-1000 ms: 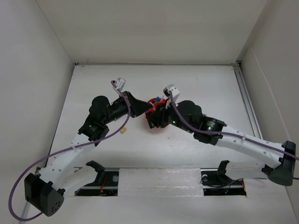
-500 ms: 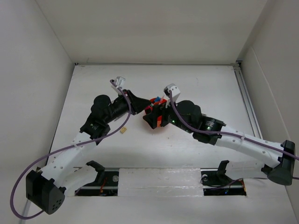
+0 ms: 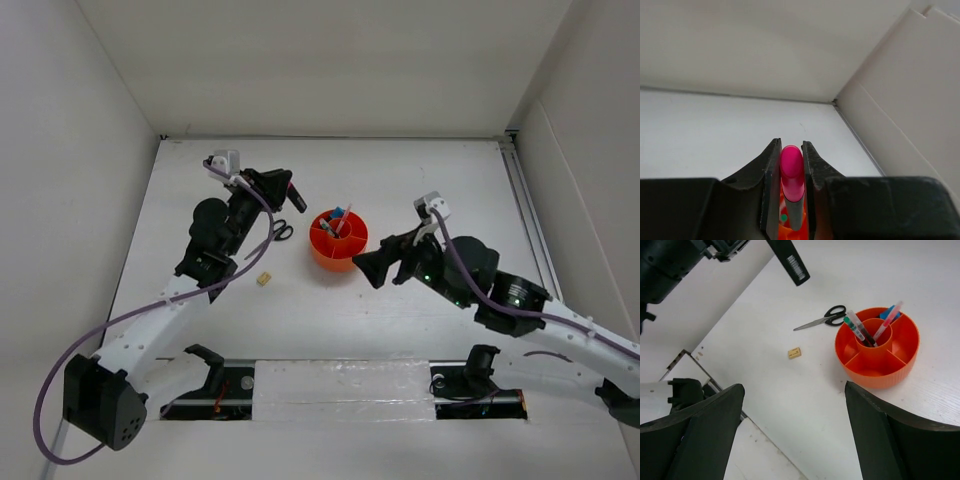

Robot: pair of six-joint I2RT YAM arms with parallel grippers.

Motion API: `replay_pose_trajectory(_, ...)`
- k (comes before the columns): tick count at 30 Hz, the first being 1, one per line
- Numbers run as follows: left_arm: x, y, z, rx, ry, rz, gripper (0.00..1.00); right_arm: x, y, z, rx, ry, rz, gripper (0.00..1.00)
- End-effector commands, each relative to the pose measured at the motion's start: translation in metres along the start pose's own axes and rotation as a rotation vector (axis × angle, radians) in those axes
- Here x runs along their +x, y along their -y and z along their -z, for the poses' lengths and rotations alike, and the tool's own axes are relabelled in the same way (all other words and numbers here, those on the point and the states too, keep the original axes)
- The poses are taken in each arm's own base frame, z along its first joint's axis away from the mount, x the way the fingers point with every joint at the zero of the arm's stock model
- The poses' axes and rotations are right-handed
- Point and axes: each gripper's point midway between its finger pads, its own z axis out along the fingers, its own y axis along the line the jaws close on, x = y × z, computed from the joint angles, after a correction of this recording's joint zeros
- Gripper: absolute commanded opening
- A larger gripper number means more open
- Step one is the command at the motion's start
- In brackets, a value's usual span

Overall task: Sort the stationery into containers
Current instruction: Place the pen in the storage box.

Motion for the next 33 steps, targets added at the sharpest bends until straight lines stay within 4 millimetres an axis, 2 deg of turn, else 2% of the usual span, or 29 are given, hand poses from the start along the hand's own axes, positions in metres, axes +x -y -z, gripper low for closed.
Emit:
replay_pose_trajectory(1,-0.028,0.001,-0.018,0.031,0.16,-0.153,0.0,0.003,0.01,0.024,0.02,-0.005,-0.012,0.88)
replay_pose_trajectory(6,-0.014,-0.007,-0.052,0.05,0.135,-0.224,0.0,0.004,0.015,0.05,-0.004,-0.004,-0.038,0.89)
replay_pose_trajectory(7,0.001,-0.016,-0.062,0.033,0.099,-0.237,0.0,0.005,0.014,0.055,-0.013,-0.006,-0.037,0.89)
replay_pose_trajectory(8,-0.005,-0.013,-0.069,0.039,0.114,-0.246,0.0,0.003,0.015,0.062,-0.017,0.002,-0.06,0.89)
replay_pose_trajectory(9,-0.001,-0.013,-0.074,0.046,0.101,-0.256,0.0,0.004,0.02,0.063,0.0,0.011,-0.061,0.89)
replay_pose_trajectory(10,0.005,-0.023,-0.08,0.028,0.084,-0.267,0.0,0.006,0.023,0.064,0.01,0.015,-0.072,0.89)
replay_pose_trajectory(11,0.004,-0.022,-0.083,0.035,0.099,-0.267,0.0,0.006,0.024,0.067,0.01,0.015,-0.072,0.89)
replay_pose_trajectory(12,0.01,-0.024,-0.085,0.041,0.084,-0.277,0.0,0.004,0.023,0.07,0.005,0.025,-0.076,0.9)
replay_pose_trajectory(15,0.031,-0.029,-0.094,0.054,0.029,-0.265,0.0,0.014,0.029,0.067,0.031,-0.005,-0.063,0.9)
replay_pose_trajectory(18,0.034,-0.025,-0.095,0.081,0.028,-0.25,0.0,0.011,0.028,0.066,0.031,-0.004,-0.064,0.9)
replay_pose_trajectory(22,0.052,-0.025,-0.098,0.117,-0.01,-0.214,0.0,0.011,0.027,0.063,0.031,-0.004,-0.064,0.91)
replay_pose_trajectory(23,0.05,-0.023,-0.099,0.122,-0.001,-0.214,0.0,0.011,0.027,0.063,0.031,-0.004,-0.064,0.91)
replay_pose_trajectory(24,0.062,-0.024,-0.098,0.124,-0.025,-0.211,0.0,0.011,0.027,0.063,0.031,-0.004,-0.064,0.91)
replay_pose_trajectory(29,0.086,-0.02,-0.099,0.136,-0.068,-0.204,0.0,0.011,0.027,0.063,0.031,-0.004,-0.064,0.91)
replay_pose_trajectory(30,0.084,-0.018,-0.099,0.139,-0.06,-0.194,0.0,0.013,0.028,0.064,0.035,-0.013,-0.06,0.91)
replay_pose_trajectory(31,0.094,-0.024,-0.098,0.129,-0.082,-0.193,0.0,0.013,0.028,0.064,0.035,-0.013,-0.06,0.91)
replay_pose_trajectory(33,0.098,-0.026,-0.098,0.128,-0.083,-0.181,0.0,0.013,0.028,0.064,0.035,-0.013,-0.06,0.91)
